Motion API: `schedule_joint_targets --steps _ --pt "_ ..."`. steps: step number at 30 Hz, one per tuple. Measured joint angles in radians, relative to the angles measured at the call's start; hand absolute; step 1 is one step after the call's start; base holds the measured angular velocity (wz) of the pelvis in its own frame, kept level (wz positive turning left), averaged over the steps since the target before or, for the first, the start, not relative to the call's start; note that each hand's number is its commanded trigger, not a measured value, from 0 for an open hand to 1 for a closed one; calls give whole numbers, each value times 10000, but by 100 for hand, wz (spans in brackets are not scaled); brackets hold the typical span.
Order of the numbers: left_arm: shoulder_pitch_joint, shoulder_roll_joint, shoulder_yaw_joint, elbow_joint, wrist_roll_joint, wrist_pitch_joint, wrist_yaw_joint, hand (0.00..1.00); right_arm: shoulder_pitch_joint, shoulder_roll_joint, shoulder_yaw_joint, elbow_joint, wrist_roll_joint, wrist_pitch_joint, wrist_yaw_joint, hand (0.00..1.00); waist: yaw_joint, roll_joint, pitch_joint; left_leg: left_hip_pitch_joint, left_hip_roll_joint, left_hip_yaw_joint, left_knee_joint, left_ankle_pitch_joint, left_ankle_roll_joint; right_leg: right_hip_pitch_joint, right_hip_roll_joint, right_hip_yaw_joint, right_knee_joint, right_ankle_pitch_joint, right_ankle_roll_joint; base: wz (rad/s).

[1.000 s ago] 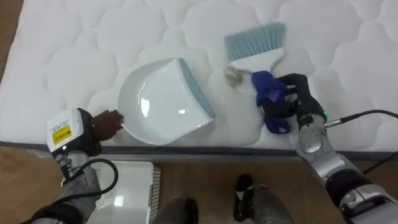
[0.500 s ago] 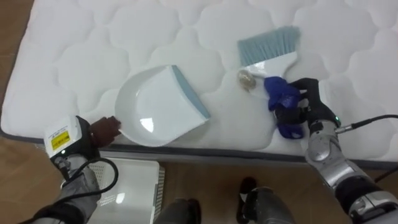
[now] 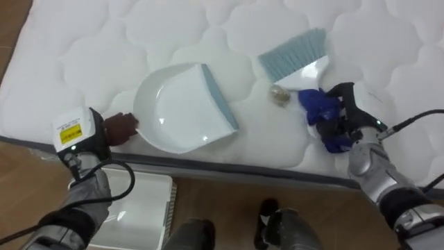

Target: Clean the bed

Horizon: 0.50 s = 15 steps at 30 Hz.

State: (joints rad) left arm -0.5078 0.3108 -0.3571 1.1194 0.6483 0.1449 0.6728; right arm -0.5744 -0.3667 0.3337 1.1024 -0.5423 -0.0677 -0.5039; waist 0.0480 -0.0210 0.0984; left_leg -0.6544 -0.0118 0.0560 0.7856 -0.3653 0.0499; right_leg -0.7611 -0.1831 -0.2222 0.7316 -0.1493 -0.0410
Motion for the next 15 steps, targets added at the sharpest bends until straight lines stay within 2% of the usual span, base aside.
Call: schedule_joint_targets --steps 2,5,7,10,15 --pt "-74 12 -3 -24 215 -35 -12 100 -249 -116 12 200 -399 180 50 100 49 -135 4 -109 3 0 54 0 0 -91 -1 6 -9 15 -2 -4" --pt "-116 218 -14 -325 785 -83 -31 100 -534 -509 40 276 -1160 453 175 100 108 -372 -9 -353 54 -24 155 3 -3 -270 46 -7 -40 81 -29 -2" --pt "-117 348 -12 -353 1035 -122 -31 100 -759 -807 95 327 -1951 614 234 100 164 -421 -6 -378 108 -1 183 -1 3 -269 99 -22 -66 138 -28 -5" --pt "-119 642 -12 -465 1344 -97 -30 100 -1120 -1212 104 324 -3214 1088 231 100 114 -536 2 -376 167 91 186 -7 12 -264 101 -25 -56 145 -21 0" --pt "-158 703 -4 -485 1762 3 -16 100 -1175 -1542 105 189 -4173 1346 232 100 119 -620 12 -373 219 136 193 -12 7 -266 117 -22 -61 164 -54 -2"
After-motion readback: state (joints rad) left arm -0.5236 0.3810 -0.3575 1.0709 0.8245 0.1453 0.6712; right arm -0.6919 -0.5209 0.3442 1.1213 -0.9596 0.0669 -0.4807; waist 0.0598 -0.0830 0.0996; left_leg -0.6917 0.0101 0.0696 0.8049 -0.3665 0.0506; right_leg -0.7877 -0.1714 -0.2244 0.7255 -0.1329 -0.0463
